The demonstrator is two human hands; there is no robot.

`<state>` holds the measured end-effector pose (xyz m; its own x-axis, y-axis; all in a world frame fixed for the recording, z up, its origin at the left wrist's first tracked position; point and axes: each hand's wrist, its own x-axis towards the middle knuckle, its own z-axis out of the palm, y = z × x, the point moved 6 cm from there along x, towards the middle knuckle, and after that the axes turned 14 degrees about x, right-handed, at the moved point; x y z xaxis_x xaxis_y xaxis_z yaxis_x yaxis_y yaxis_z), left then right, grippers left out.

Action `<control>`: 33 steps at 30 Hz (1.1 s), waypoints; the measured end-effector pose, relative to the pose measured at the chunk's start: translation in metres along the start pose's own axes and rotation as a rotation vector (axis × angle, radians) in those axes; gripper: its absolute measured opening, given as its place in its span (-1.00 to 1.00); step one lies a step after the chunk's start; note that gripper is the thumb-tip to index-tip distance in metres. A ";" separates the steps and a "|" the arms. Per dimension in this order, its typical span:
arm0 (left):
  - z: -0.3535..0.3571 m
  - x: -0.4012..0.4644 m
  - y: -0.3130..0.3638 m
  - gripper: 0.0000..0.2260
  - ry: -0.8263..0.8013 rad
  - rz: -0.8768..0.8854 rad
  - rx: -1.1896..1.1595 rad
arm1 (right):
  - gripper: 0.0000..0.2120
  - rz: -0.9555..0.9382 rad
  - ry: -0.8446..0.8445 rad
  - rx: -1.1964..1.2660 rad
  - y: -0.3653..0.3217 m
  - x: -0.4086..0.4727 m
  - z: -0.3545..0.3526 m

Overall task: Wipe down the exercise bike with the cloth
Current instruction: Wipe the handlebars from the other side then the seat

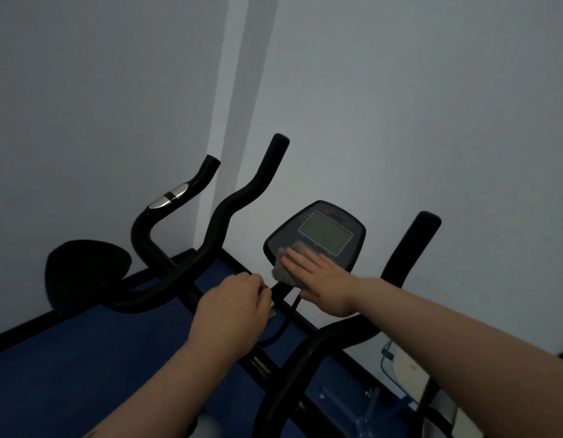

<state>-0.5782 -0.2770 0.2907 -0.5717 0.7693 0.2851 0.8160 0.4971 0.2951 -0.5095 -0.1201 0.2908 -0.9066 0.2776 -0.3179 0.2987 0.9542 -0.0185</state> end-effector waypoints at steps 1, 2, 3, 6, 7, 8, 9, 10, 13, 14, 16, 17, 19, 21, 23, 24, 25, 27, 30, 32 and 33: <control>0.000 0.000 0.001 -0.77 -0.006 0.008 0.017 | -0.34 0.010 -0.020 -0.017 0.002 -0.005 0.001; 0.001 -0.001 0.002 -0.77 -0.007 0.014 0.029 | -0.33 0.016 -0.028 -0.040 0.003 -0.007 0.002; 0.001 -0.002 0.002 -0.77 0.003 0.015 0.034 | -0.33 0.013 -0.025 -0.068 0.003 -0.007 0.002; -0.001 -0.002 0.003 -0.75 0.049 -0.002 0.021 | -0.34 -0.035 0.017 -0.128 -0.003 0.004 0.003; -0.001 -0.003 0.003 -0.75 0.058 0.000 0.027 | -0.35 -0.056 0.038 -0.134 -0.006 0.013 0.002; -0.001 -0.002 0.004 -0.75 0.064 0.003 0.034 | -0.36 -0.070 0.066 -0.113 -0.009 0.023 0.001; -0.001 -0.002 0.003 -0.75 0.070 0.006 0.038 | -0.37 -0.074 0.098 -0.068 -0.012 0.033 -0.002; -0.001 -0.003 0.003 -0.76 0.072 0.007 0.037 | -0.38 -0.077 0.132 -0.021 -0.014 0.043 -0.006; -0.001 -0.003 0.002 -0.76 0.075 0.007 0.028 | -0.42 -0.100 0.260 -0.014 -0.012 0.064 -0.016; -0.001 -0.003 0.002 -0.76 0.078 0.006 0.028 | -0.44 -0.084 0.299 -0.018 -0.006 0.069 -0.023; -0.002 -0.003 0.002 -0.76 0.082 0.004 0.012 | -0.44 0.007 0.373 0.010 0.011 0.075 -0.039; -0.003 -0.003 0.001 -0.76 0.080 -0.002 -0.005 | -0.44 0.070 0.405 0.034 0.020 0.075 -0.046; -0.003 -0.002 -0.002 -0.77 0.076 -0.018 -0.029 | -0.44 0.211 0.460 0.094 0.038 0.068 -0.053; -0.003 -0.002 -0.003 -0.79 0.067 -0.022 -0.037 | -0.41 0.373 0.517 0.139 0.052 0.053 -0.051; -0.002 -0.002 -0.002 -0.80 0.052 -0.010 -0.031 | -0.36 0.562 0.573 0.209 0.060 0.032 -0.042; -0.002 -0.002 -0.001 -0.80 0.047 -0.004 -0.026 | -0.33 0.657 0.599 0.272 0.060 0.022 -0.036; -0.002 -0.002 -0.001 -0.80 0.044 -0.004 -0.026 | -0.30 0.746 0.623 0.348 0.057 0.014 -0.030; -0.002 -0.001 0.000 -0.79 0.031 -0.004 -0.024 | -0.25 0.903 0.656 0.507 0.041 0.005 -0.014; -0.003 -0.002 0.003 -0.77 0.005 0.020 0.013 | -0.19 1.036 0.678 0.681 0.000 0.009 0.009; -0.003 -0.003 0.003 -0.76 0.006 0.034 0.022 | -0.18 1.076 0.693 0.718 -0.016 0.014 0.017; -0.003 -0.004 0.003 -0.77 0.010 0.035 0.019 | -0.19 1.083 0.698 0.716 -0.016 0.015 0.016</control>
<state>-0.5739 -0.2797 0.2936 -0.5435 0.7823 0.3044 0.8370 0.4774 0.2674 -0.5230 -0.1328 0.2708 -0.0449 0.9987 0.0251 0.8017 0.0510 -0.5956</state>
